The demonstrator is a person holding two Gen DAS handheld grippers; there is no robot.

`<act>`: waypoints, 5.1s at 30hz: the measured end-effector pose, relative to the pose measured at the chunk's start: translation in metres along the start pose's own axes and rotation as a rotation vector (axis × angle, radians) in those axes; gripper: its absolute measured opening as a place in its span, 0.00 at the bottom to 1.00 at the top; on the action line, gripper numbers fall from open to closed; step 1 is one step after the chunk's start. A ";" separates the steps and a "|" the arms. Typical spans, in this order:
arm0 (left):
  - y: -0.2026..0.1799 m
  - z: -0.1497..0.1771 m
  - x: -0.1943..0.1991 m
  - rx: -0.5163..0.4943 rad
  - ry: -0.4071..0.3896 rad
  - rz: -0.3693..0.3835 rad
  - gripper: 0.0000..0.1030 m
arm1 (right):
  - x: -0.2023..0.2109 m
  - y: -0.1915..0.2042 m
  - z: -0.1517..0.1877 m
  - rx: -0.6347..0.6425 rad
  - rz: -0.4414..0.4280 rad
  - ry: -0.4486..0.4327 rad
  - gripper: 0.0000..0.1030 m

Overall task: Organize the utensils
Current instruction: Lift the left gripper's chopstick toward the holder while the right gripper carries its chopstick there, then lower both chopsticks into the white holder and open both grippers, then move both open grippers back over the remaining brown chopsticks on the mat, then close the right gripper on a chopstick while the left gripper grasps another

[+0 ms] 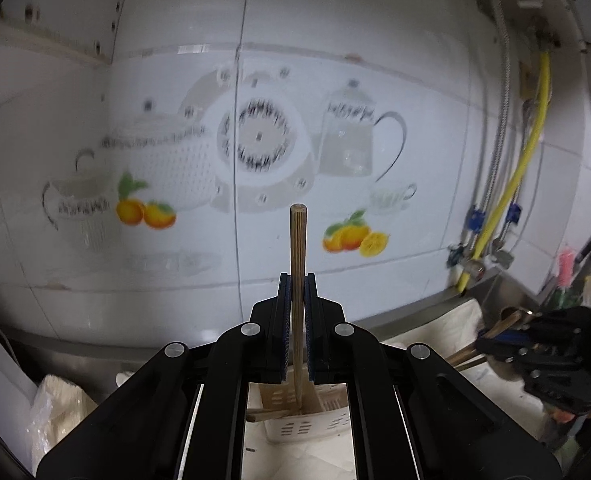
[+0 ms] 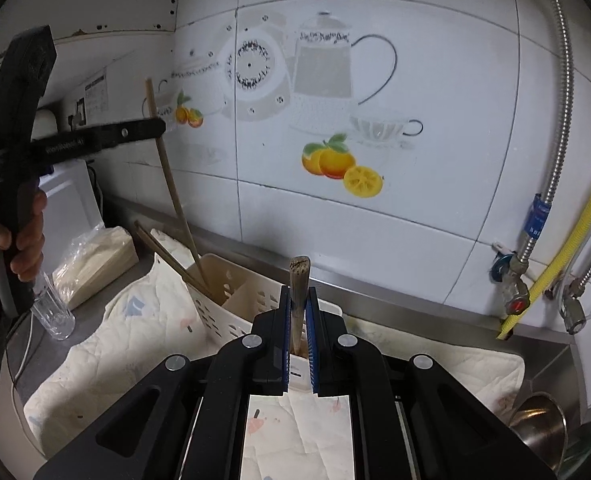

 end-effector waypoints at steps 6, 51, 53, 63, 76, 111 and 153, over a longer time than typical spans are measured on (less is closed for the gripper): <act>0.009 0.024 -0.021 0.037 0.069 0.010 0.05 | -0.005 0.002 0.005 0.009 0.007 0.016 0.07; -0.008 0.139 0.070 0.040 0.137 -0.035 0.86 | 0.061 0.062 0.102 0.057 0.040 -0.049 0.51; -0.008 0.152 0.076 0.049 0.149 -0.052 0.91 | 0.061 0.065 0.113 0.042 0.035 -0.038 0.56; -0.005 0.202 0.097 0.085 0.205 -0.108 0.95 | 0.060 0.082 0.182 -0.019 0.028 0.051 0.62; -0.002 0.248 0.113 0.134 0.275 -0.169 0.95 | 0.056 0.089 0.242 -0.147 0.000 0.172 0.74; 0.012 0.298 0.121 0.130 0.413 -0.255 0.95 | 0.042 0.088 0.264 -0.206 0.004 0.245 0.47; -0.073 0.334 0.110 0.114 0.468 0.062 0.29 | 0.047 0.088 0.272 -0.197 0.021 0.241 0.06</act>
Point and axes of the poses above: each gripper's, at about its wrist camera, not at the fingertips, and x roughly against the way its jaws point, y to its left, z to its underside, the point moved 1 cm from there along -x, roughly the way its jaws point, and after that the axes turned 6 degrees about -y, right-handed, at the moved point
